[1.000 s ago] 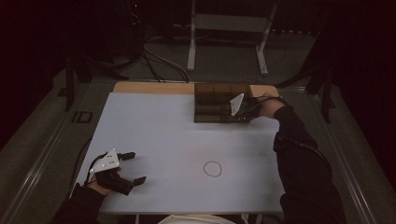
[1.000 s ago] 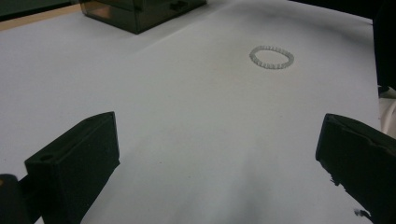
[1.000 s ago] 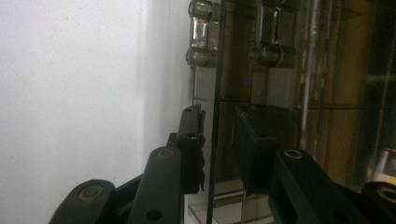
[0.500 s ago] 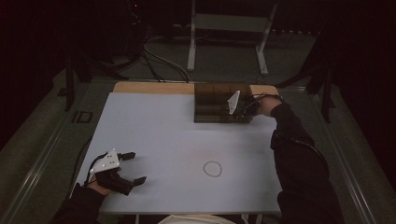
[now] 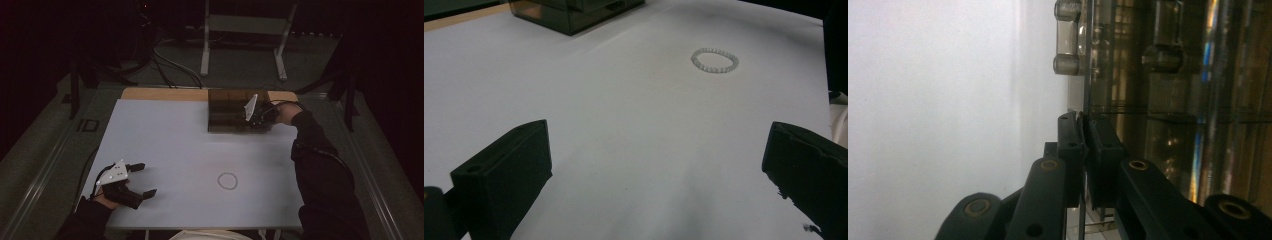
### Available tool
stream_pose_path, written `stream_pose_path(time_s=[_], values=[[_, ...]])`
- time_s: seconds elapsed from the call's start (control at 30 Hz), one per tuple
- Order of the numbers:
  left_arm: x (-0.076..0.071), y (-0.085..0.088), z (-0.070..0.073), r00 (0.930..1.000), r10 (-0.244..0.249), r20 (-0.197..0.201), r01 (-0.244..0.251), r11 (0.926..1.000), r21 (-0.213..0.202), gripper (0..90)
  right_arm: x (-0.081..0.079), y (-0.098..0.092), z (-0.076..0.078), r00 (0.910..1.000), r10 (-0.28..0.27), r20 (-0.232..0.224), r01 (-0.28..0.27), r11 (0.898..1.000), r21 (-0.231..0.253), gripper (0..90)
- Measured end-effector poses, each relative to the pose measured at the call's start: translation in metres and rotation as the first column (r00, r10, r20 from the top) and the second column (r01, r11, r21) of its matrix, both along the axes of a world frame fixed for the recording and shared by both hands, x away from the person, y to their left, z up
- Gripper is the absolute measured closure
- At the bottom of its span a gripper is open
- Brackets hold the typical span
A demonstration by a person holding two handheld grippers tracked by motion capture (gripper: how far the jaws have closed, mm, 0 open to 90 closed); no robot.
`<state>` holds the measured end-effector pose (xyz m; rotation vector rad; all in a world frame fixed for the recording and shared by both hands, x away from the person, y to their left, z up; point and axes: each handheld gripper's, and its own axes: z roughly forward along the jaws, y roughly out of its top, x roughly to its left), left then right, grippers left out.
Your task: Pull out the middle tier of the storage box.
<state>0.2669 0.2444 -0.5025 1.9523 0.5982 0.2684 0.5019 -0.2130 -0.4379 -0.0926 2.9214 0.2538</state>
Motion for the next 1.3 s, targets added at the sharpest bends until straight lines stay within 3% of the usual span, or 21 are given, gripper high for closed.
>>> stream_pose_path(time_s=[0.8, 1.3], values=[[0.0, 0.0, 0.0, 1.0, 0.001, 0.0, -0.001, 1.0, 0.001, 1.0, -0.018, -0.002, -0.002, 0.998, 0.013, -0.062, -0.011, 1.0, 0.026, 88.0], [0.0, -0.001, 0.0, 1.0, -0.001, -0.001, 0.001, 1.0, 0.01, 1.0, -0.028, -0.004, -0.002, 0.9972, 0.03, -0.069, -0.028, 0.999, 0.02, 88.2]])
